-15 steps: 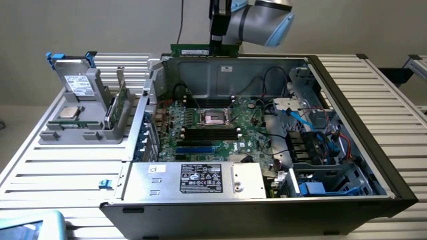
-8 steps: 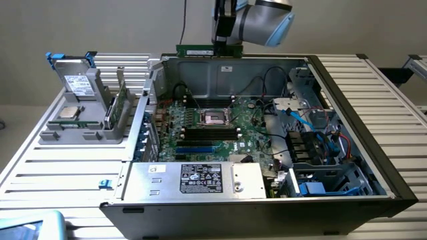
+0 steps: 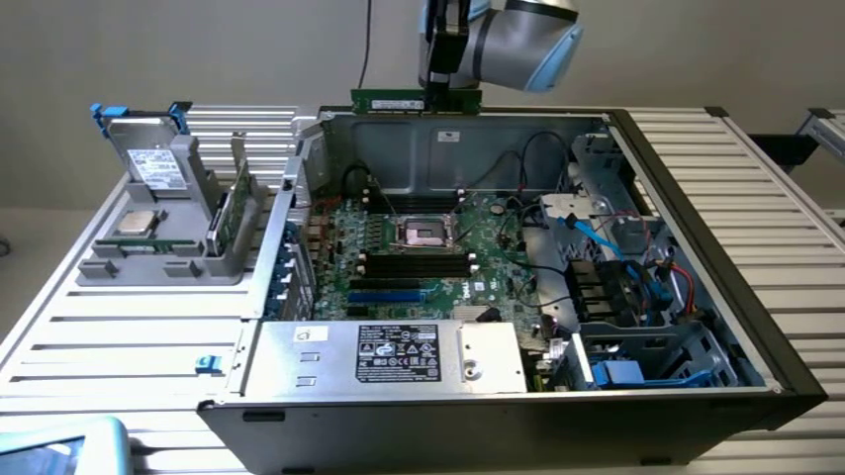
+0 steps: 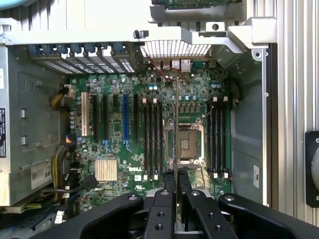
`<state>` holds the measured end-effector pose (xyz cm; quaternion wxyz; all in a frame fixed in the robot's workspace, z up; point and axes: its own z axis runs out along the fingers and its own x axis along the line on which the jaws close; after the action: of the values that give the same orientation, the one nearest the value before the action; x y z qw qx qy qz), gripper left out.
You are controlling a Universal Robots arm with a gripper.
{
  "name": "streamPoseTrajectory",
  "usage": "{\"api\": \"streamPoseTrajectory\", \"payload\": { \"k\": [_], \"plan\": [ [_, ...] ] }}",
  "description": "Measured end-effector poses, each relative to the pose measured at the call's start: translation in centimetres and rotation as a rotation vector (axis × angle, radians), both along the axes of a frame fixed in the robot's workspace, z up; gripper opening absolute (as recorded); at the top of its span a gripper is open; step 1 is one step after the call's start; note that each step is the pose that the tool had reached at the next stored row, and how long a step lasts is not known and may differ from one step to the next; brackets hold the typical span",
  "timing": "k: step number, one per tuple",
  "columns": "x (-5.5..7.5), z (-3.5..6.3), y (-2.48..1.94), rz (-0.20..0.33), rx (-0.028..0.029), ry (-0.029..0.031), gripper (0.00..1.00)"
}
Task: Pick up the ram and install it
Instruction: 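Insert the ram into the slot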
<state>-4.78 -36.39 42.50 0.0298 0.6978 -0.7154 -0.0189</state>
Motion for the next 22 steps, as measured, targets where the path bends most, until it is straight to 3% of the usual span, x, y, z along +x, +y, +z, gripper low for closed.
{"api": "streamPoseTrajectory", "payload": {
  "k": [10, 12, 16, 20, 22],
  "plan": [
    [0.0, 0.01, -0.08, 0.0, 0.0002, 0.0002, 0.15],
    [0.0, -0.03, -0.3, 0.0, 0.0051, 0.0002, 0.15],
    [0.0, -0.37, -0.74, 0.0, 0.0258, 0.0, 0.15],
    [0.0, -1.07, -0.81, 0.0, 0.0272, 0.002, 0.15],
    [0.0, -1.28, -0.82, 0.0, 0.0249, 0.0039, 0.15]
  ]
}}
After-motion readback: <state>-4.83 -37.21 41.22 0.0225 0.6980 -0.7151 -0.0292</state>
